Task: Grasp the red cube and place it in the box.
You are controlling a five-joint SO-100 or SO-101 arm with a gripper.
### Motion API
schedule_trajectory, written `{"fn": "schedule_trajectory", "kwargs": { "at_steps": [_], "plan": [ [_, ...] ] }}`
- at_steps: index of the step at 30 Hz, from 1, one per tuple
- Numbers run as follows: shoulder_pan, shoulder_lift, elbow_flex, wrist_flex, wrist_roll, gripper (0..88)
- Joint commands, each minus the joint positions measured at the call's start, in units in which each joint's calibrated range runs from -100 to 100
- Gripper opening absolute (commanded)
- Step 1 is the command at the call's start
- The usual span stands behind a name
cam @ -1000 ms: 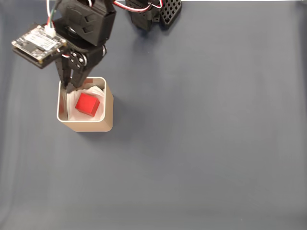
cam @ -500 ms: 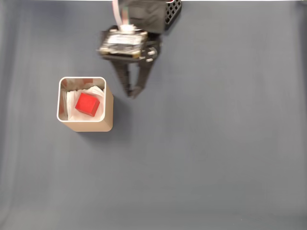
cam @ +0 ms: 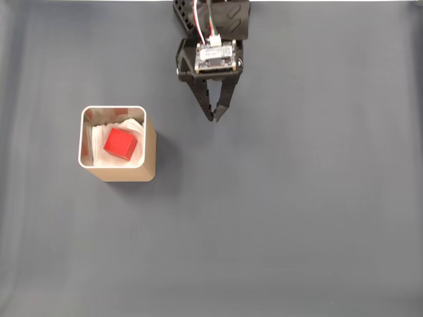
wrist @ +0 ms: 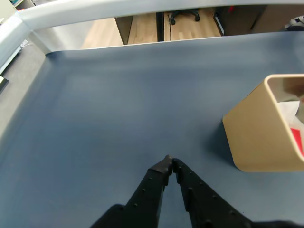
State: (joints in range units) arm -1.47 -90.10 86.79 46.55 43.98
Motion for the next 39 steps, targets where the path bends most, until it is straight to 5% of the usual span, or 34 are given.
{"fn": "schedule_trajectory", "kwargs": {
  "at_steps": [1, 9, 29, 39],
  "plan": [
    [-0.1, -3.1, 4.0, -1.5, 0.4, 0.1],
    [-0.8, -7.6, 13.0, -0.5, -0.3, 0.1],
    [-0.2, -9.8, 13.0, 29.6, 0.0, 0.1],
    [0.2, -9.9, 13.0, 29.2, 0.8, 0.1]
  ]
}}
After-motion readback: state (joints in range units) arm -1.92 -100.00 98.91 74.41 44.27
